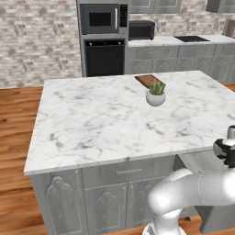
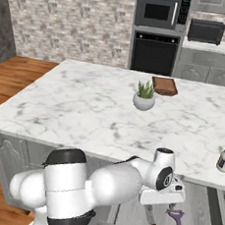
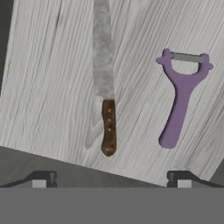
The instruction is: Open the drawer on the right and place the cutting tools on the cutting board.
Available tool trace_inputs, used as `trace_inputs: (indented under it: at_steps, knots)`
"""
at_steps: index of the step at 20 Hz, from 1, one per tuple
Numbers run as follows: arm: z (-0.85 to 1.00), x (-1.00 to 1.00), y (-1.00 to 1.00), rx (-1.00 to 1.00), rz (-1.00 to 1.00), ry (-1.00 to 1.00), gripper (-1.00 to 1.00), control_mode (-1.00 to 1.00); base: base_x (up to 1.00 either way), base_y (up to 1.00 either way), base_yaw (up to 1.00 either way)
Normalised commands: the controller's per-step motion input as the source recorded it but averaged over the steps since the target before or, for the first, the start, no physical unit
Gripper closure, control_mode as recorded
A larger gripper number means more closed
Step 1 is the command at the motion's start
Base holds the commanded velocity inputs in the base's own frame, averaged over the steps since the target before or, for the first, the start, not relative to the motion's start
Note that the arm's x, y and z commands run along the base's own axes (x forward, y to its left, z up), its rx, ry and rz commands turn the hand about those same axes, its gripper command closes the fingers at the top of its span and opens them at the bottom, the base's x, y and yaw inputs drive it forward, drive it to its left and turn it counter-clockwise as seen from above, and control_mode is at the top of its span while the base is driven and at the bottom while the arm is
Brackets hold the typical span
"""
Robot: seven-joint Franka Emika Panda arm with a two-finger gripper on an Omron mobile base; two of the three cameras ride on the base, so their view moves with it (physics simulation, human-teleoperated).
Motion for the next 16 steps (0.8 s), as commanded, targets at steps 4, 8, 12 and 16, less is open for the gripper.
trace_inputs:
  at_steps: [4, 8, 12, 16]
  knots:
    - [-0.10, 0.20, 0.00, 0.00, -0.02, -0.01, -1.00, -1.00, 0.00, 0.00, 0.00]
    - [-0.12, 0.02, 0.00, 0.00, 0.00, 0.00, -1.00, -1.00, 0.00, 0.00, 0.00]
    - [-0.33, 0.00, 0.00, 0.00, 0.00, 0.00, -1.00, -1.00, 0.00, 0.00, 0.00]
    - [-0.33, 0.00, 0.00, 0.00, 0.00, 0.00, -1.00, -1.00, 0.00, 0.00, 0.00]
